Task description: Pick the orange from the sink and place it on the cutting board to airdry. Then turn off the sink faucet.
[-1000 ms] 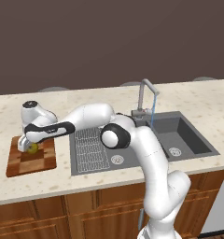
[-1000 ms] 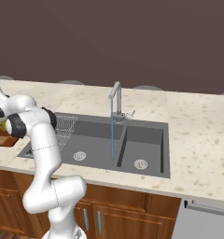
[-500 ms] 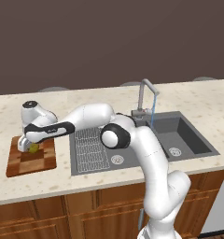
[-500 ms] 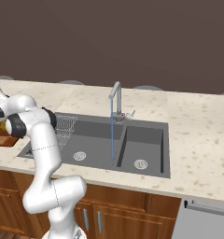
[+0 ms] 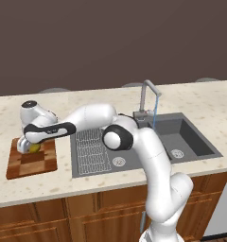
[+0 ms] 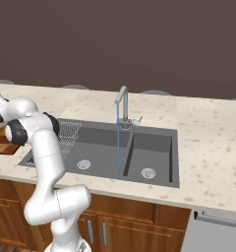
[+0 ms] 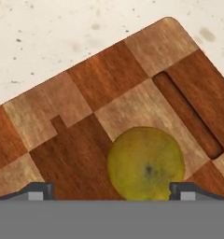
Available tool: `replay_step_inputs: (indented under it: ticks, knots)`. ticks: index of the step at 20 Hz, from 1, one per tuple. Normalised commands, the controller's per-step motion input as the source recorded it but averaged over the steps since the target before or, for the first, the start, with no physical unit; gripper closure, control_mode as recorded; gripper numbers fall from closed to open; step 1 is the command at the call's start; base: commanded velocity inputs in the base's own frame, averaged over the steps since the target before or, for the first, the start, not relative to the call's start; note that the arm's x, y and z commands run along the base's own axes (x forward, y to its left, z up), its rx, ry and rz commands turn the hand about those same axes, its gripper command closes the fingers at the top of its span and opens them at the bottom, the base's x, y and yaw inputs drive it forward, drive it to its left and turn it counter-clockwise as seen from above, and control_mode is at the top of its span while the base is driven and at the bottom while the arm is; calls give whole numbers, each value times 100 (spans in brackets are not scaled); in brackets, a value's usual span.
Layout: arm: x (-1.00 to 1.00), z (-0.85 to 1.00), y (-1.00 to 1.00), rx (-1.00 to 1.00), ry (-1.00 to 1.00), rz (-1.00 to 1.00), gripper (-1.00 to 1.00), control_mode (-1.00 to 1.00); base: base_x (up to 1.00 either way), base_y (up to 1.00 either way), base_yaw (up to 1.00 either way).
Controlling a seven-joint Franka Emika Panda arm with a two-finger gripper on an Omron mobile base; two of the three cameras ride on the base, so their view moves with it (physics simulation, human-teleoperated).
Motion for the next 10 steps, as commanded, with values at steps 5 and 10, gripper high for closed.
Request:
replay_step_inputs:
  ticks: [5, 10]
  knots:
    - [-15, 19, -16, 1, 0, 0, -100, -100, 0, 0, 0]
    - [-15, 13, -24, 3, 0, 0, -100, -100, 0, 0, 0]
